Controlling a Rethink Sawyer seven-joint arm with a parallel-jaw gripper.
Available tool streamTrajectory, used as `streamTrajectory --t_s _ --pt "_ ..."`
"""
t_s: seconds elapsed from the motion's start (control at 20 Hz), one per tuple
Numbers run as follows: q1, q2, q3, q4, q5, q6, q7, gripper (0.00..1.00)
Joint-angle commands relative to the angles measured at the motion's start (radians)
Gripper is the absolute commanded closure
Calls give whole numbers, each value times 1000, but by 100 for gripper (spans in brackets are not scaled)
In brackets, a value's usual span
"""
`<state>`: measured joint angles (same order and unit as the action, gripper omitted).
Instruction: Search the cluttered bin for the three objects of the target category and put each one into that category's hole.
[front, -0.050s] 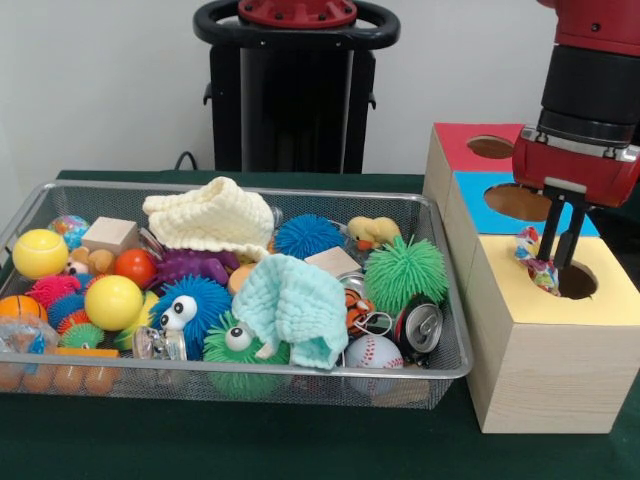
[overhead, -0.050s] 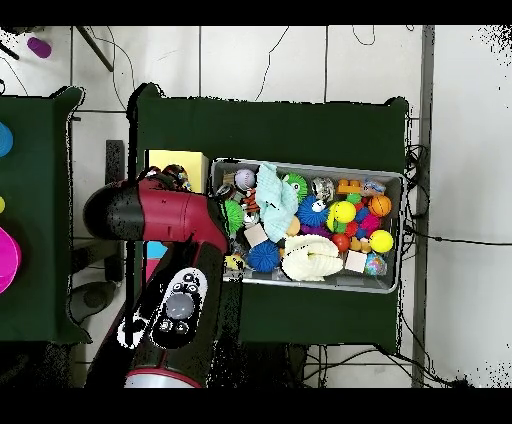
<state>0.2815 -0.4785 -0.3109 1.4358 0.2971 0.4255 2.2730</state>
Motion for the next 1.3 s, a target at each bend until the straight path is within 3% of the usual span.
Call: streamTrajectory --t_s 0.05,0.25,0.4,0.9,1.3 --pt "-35 44 83 73 24 40 157 100" --pt "-40 43 101 86 34 -4 165 100" --pt "-67 42 149 112 46 -92 166 100" --pt "-102 69 206 128 16 -239 164 100" --pt "-105 74 209 129 13 -257 157 100"
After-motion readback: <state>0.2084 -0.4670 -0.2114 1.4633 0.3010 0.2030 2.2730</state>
